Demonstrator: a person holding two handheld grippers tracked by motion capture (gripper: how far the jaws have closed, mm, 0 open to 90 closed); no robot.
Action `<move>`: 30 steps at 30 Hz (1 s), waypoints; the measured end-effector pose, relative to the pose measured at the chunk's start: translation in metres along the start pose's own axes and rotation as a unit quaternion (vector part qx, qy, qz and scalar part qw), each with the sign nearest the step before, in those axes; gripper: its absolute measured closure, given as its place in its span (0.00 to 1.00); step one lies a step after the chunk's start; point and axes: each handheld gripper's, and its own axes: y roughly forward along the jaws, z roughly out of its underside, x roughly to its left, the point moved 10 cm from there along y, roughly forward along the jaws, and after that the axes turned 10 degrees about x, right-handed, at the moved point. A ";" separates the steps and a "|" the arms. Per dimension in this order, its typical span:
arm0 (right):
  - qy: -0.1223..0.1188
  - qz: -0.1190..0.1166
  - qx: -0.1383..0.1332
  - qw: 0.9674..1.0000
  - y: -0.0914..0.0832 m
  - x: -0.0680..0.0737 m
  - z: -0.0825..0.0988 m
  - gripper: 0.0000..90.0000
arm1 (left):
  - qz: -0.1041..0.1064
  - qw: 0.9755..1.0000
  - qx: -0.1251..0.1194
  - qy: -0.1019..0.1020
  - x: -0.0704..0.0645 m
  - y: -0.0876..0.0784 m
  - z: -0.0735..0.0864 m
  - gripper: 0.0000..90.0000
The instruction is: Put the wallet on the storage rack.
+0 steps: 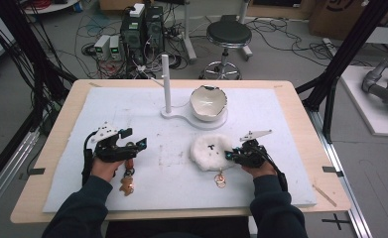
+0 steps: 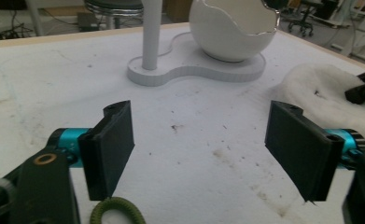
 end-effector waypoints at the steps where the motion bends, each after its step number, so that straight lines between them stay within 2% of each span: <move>1: -0.016 -0.003 -0.025 1.000 -0.005 0.003 -0.006 0.87 | 0.009 1.000 -0.001 -0.003 -0.003 0.001 0.000 0.30; 2: -0.038 -0.006 -0.063 0.997 -0.013 0.009 -0.016 0.88 | 0.016 1.000 -0.002 -0.004 -0.005 0.002 -0.001 0.32; 3: -0.052 -0.006 -0.086 0.995 -0.018 0.014 -0.021 0.88 | 0.027 1.000 0.000 -0.004 -0.009 0.003 -0.001 0.32; 4: -0.052 -0.006 -0.086 0.995 -0.018 0.014 -0.021 0.88 | 0.038 0.999 0.003 -0.003 -0.014 0.005 -0.001 0.32; 5: -0.072 -0.008 -0.116 0.991 -0.024 0.021 -0.030 0.88 | 0.049 0.999 0.003 -0.002 -0.019 0.007 -0.001 0.32; 6: -0.077 -0.009 -0.124 0.989 -0.025 0.025 -0.033 0.88 | 0.056 0.998 0.004 0.001 -0.024 0.009 -0.001 0.32; 7: -0.081 -0.012 -0.129 0.988 -0.025 0.028 -0.035 0.88 | 0.075 0.997 0.005 0.006 -0.034 0.013 -0.002 0.32; 8: -0.085 -0.015 -0.136 0.987 -0.026 0.031 -0.038 0.88 | 0.082 0.997 0.008 0.009 -0.039 0.016 -0.002 0.32; 9: -0.085 -0.015 -0.136 0.987 -0.026 0.031 -0.038 0.88 | 0.082 0.997 0.008 0.009 -0.039 0.016 -0.002 0.32; 10: -0.096 -0.023 -0.145 0.984 -0.027 0.036 -0.041 0.88 | 0.095 0.995 0.011 0.011 -0.044 0.018 -0.002 0.32; 11: -0.100 -0.028 -0.148 0.984 -0.028 0.038 -0.042 0.88 | 0.112 0.993 0.016 0.018 -0.053 0.023 -0.001 0.32; 12: -0.103 -0.032 -0.152 0.982 -0.029 0.040 -0.044 0.88 | 0.112 0.993 0.016 0.018 -0.053 0.023 -0.001 0.32; 14: -0.107 -0.035 -0.154 0.982 -0.029 0.042 -0.044 0.88 | 0.125 0.992 0.025 0.025 -0.061 0.028 0.000 0.32; 17: -0.119 -0.053 -0.165 0.978 -0.031 0.053 -0.050 0.88 | 0.142 0.989 0.035 0.031 -0.072 0.035 0.002 0.32; 19: -0.122 -0.060 -0.167 0.977 -0.031 0.056 -0.051 0.88 | 0.150 0.987 0.043 0.039 -0.079 0.040 0.004 0.32; 20: -0.128 -0.068 -0.170 0.975 -0.032 0.061 -0.053 0.87 | 0.153 0.986 0.047 0.041 -0.081 0.041 0.005 0.32; 22: -0.137 -0.076 -0.173 0.972 -0.031 0.068 -0.056 0.88 | 0.162 0.984 0.055 0.049 -0.087 0.043 0.007 0.35; 23: -0.143 -0.078 -0.172 0.972 -0.031 0.071 -0.057 0.87 | 0.170 0.982 0.057 0.055 -0.089 0.044 0.008 0.42; 24: -0.147 -0.083 -0.171 0.971 -0.029 0.075 -0.057 0.87 | 0.176 0.980 0.059 0.065 -0.093 0.043 0.010 0.53; 26: -0.154 -0.082 -0.167 0.970 -0.026 0.082 -0.059 0.87 | 0.169 0.981 0.069 0.068 -0.091 0.042 0.012 0.73; 27: -0.153 -0.078 -0.168 0.971 -0.026 0.081 -0.059 0.86 | 0.169 0.981 0.069 0.068 -0.091 0.042 0.012 0.77; 28: -0.143 -0.079 -0.165 0.973 -0.025 0.080 -0.059 0.84 | 0.176 0.981 0.056 0.065 -0.090 0.039 0.009 0.80; 30: -0.124 -0.083 -0.171 0.974 -0.024 0.076 -0.061 0.77 | 0.177 0.981 0.049 0.067 -0.090 0.037 0.007 0.83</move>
